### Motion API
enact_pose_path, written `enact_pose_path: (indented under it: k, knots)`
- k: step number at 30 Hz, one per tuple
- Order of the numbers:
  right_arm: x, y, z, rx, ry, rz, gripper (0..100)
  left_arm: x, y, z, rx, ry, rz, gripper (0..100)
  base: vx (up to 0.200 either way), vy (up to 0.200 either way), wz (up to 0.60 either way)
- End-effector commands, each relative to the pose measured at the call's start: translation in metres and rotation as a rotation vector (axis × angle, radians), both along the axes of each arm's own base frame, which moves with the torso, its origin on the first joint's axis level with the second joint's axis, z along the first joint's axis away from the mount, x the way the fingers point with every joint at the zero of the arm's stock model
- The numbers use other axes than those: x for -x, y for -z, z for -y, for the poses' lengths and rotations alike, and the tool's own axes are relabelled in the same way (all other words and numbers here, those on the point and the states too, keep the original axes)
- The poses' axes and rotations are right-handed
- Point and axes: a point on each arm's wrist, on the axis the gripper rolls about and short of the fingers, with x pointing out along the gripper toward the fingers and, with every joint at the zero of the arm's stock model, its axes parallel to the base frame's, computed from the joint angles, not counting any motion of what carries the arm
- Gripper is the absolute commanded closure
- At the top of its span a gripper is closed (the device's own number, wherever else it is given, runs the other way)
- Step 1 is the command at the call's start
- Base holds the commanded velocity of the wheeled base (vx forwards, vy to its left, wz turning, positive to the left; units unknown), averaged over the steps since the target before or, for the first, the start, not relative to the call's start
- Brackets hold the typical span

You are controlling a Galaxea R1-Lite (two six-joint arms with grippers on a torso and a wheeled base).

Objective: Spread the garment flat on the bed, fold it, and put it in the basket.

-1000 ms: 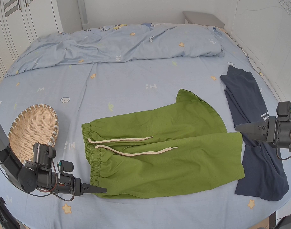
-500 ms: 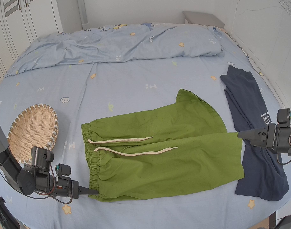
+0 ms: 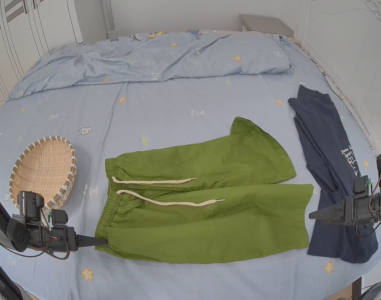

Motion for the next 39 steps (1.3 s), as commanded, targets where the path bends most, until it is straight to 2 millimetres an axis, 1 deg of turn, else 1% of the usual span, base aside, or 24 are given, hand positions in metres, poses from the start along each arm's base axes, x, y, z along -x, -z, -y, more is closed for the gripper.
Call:
enact_pose_path:
  k: [1, 2, 3, 4, 5, 7, 11, 12, 14, 18, 21, 25, 30, 34, 39]
  knots:
    - [-0.003, 0.031, 0.006, 0.002, 0.001, -0.136, 0, 0.004, -0.003, -0.005, 0.005, -0.019, 0.016, 100, 0.000, 0.000, 0.00]
    - [-0.004, 0.041, 0.006, 0.018, -0.026, -0.160, 0, 0.004, -0.003, -0.006, 0.002, -0.020, 0.020, 100, 0.000, 0.000, 0.00]
    - [-0.003, 0.046, 0.006, 0.025, -0.046, -0.171, 0, 0.004, -0.003, -0.007, 0.001, -0.022, 0.025, 100, 0.000, 0.000, 0.00]
    - [-0.003, 0.046, 0.006, 0.025, -0.046, -0.171, 0, 0.004, -0.003, -0.007, 0.001, -0.022, 0.025, 100, 0.000, 0.000, 0.00]
    - [-0.002, 0.053, 0.005, 0.034, -0.076, -0.188, 0, 0.004, -0.004, -0.009, 0.000, -0.033, 0.028, 100, 0.000, 0.000, 0.00]
    - [-0.003, 0.058, 0.004, 0.023, -0.094, -0.213, 0, 0.004, -0.004, -0.009, 0.000, -0.035, 0.029, 100, 0.000, 0.000, 0.00]
    - [-0.011, 0.072, 0.003, -0.002, -0.108, -0.268, 0, 0.003, -0.004, -0.009, 0.000, -0.032, 0.029, 100, 0.000, 0.000, 0.00]
    - [-0.012, 0.073, 0.004, -0.004, -0.107, -0.266, 0, 0.003, -0.004, -0.009, -0.001, -0.031, 0.030, 100, 0.000, 0.000, 0.00]
    - [-0.016, 0.082, 0.004, -0.020, -0.111, -0.248, 0, 0.003, -0.004, -0.009, -0.001, -0.032, 0.032, 100, 0.000, 0.000, 0.00]
    - [-0.017, 0.090, 0.004, -0.031, -0.116, -0.204, 0, 0.002, -0.004, -0.009, -0.002, -0.032, 0.035, 100, 0.000, 0.000, 0.00]
    - [-0.020, 0.097, 0.004, -0.030, -0.117, -0.212, 0, 0.002, -0.004, -0.009, -0.001, -0.032, 0.033, 100, 0.000, 0.000, 0.00]
    - [-0.023, 0.103, 0.003, -0.028, -0.121, -0.228, 0, 0.002, -0.004, -0.009, -0.002, -0.032, 0.035, 100, 0.000, 0.000, 0.00]
    - [-0.025, 0.104, 0.004, -0.035, -0.119, -0.228, 0, 0.002, -0.005, -0.009, -0.003, -0.032, 0.038, 100, 0.000, 0.000, 0.00]
    - [-0.028, 0.107, 0.003, -0.091, -0.147, -0.239, 0, 0.001, -0.004, -0.009, -0.003, -0.032, 0.038, 100, 0.000, 0.000, 0.00]
    - [-0.031, 0.110, 0.003, -0.110, -0.156, -0.224, 0, 0.001, -0.004, -0.009, -0.002, -0.032, 0.036, 100, 0.000, 0.000, 0.00]
